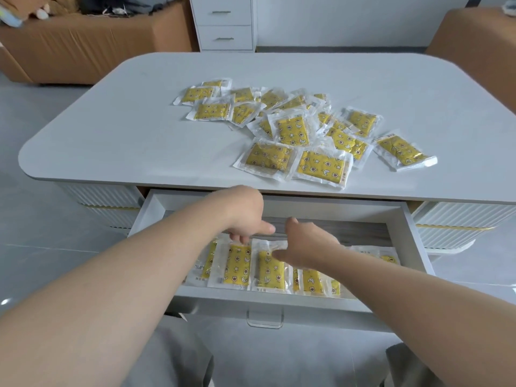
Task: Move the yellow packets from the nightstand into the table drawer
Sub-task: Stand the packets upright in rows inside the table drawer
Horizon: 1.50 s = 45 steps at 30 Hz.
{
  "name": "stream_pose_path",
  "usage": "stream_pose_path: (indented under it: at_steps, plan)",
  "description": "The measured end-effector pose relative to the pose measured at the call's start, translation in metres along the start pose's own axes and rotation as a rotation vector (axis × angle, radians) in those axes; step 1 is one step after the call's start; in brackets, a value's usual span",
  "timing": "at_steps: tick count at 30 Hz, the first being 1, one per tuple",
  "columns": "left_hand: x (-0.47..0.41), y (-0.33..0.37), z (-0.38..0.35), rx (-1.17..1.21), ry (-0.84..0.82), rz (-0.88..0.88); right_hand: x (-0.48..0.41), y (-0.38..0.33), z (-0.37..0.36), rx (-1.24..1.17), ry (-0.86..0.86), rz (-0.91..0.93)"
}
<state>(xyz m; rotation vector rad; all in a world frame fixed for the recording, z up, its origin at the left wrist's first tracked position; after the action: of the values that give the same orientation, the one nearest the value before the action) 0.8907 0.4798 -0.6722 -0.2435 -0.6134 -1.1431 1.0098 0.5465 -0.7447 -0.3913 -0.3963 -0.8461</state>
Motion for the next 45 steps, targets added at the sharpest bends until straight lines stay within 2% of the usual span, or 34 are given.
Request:
stream_pose_path:
  at_steps: [2,7,9,11,14,16,21,24,30,34,45]
  plan:
    - [0.001,0.006,0.015,0.04,0.139,-0.016,0.008,0.001,0.019,-0.003,0.04,0.022]
    - [-0.001,0.013,0.045,0.074,0.714,0.026,0.023,0.019,0.069,-0.153,0.254,0.02]
    - [-0.005,0.013,0.048,0.105,0.851,0.023,0.026,0.03,0.088,-0.23,0.37,0.005]
    - [-0.01,0.012,0.049,0.117,0.908,0.012,0.025,0.04,0.103,-0.286,0.483,-0.014]
    - [-0.023,0.011,0.05,0.076,0.931,0.006,0.017,0.047,0.115,-0.291,0.623,-0.008]
    - [-0.033,0.01,0.051,0.028,0.901,-0.003,0.011,0.05,0.116,-0.239,0.656,-0.002]
    - [-0.055,0.008,0.045,0.014,0.693,-0.046,-0.002,0.051,0.108,-0.131,0.552,0.009]
    - [-0.058,0.008,0.044,-0.003,0.655,-0.032,-0.006,0.052,0.104,-0.111,0.513,-0.004]
    - [-0.056,0.004,0.047,-0.046,0.694,0.027,-0.005,0.054,0.107,-0.126,0.556,-0.025]
    - [-0.05,0.0,0.052,-0.064,0.8,0.084,-0.003,0.053,0.112,-0.169,0.582,-0.03]
    - [-0.019,-0.002,0.062,-0.031,0.913,0.03,0.004,0.055,0.122,-0.351,0.607,0.004]
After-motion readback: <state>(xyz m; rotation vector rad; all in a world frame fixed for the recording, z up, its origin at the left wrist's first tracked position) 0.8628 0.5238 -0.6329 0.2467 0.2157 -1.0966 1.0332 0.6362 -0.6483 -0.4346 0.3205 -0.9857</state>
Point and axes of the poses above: each hand's wrist, its own x-axis away from the middle knuckle, its own z-axis out of the back of the hand, y = z × x, the point moved 4 cm from there along -x, towards the middle knuckle, and after that the axes turned 4 degrees about -z, right-handed, at the moved point
